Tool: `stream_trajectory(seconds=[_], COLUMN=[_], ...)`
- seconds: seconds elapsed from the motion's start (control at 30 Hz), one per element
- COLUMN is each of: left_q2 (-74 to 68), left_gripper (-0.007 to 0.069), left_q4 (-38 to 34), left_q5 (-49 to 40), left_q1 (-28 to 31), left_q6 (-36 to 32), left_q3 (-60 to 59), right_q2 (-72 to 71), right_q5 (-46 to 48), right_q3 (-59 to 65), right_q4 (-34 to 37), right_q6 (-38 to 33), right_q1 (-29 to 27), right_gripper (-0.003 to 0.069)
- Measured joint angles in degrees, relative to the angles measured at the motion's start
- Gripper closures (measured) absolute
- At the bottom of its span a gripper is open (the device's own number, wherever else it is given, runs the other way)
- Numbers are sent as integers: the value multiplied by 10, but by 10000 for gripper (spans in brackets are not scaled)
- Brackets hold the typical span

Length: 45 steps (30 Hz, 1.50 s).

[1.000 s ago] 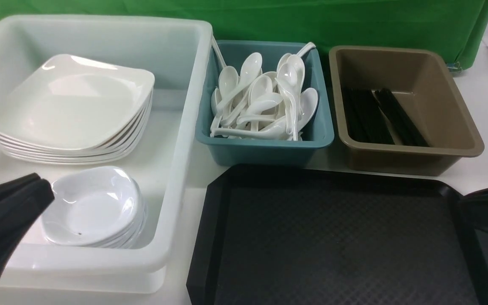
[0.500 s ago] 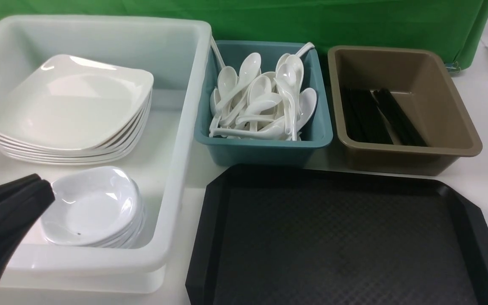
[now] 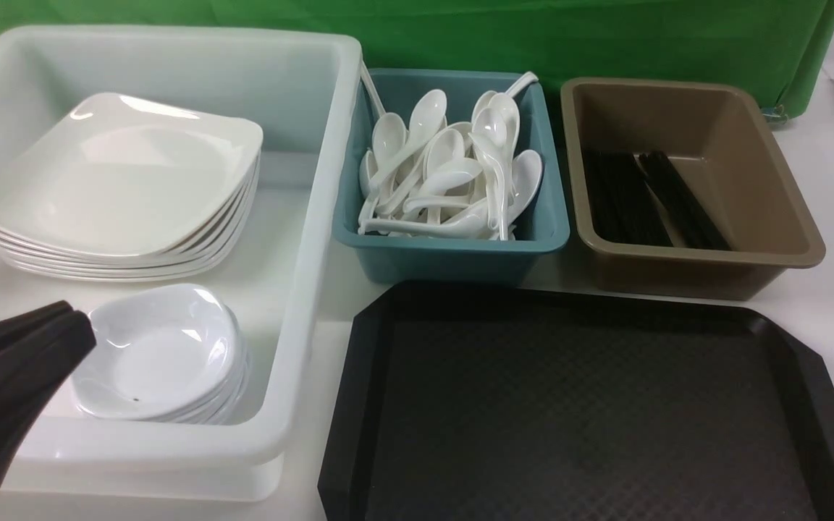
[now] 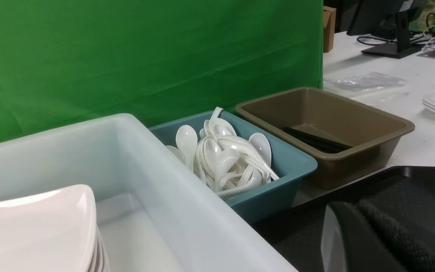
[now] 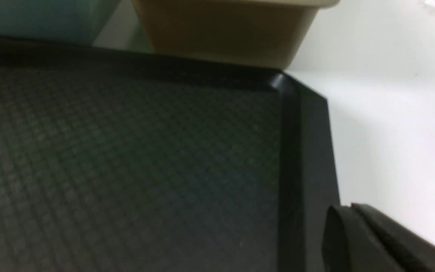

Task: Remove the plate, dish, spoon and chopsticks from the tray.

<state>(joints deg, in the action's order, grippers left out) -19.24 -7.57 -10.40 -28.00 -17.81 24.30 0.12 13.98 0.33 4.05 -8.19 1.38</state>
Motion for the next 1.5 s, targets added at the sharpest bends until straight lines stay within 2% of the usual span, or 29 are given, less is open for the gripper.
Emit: stream_trajectory(seconds=[0.5,0.9,1.0,1.03,1.07,1.13,1.3,1.4,1.5], left_q2=[0,0,2,9,12,39,120,179,191], left_gripper=[613,613,613,613,613,613,613,613,613], left_q4=[0,19,33,40,41,45,43,18,3], left_q5=[0,11,35,41,41,42,41,32,-26], left_q1=[0,0,6,23,31,90,215,290,324], left_q6=[0,0,40,72,76,123,143,147,142], left_q3=[0,-1,-11,-22,-27,-66,-169,-237,-246], right_q2=[0,0,0,0,0,0,0,0,-1], right_q5=[-5,-5,-5,-5,-5,-5,-5,-5,-5], right_q3=[0,0,0,0,0,0,0,0,0], right_q4=[0,0,0,0,0,0,0,0,0], right_q6=[0,1,1,1,1,2,2,2,2], right_q1=[0,0,0,0,0,0,0,0,0], right_gripper=[638,606,597,592,592,582,571,560,549])
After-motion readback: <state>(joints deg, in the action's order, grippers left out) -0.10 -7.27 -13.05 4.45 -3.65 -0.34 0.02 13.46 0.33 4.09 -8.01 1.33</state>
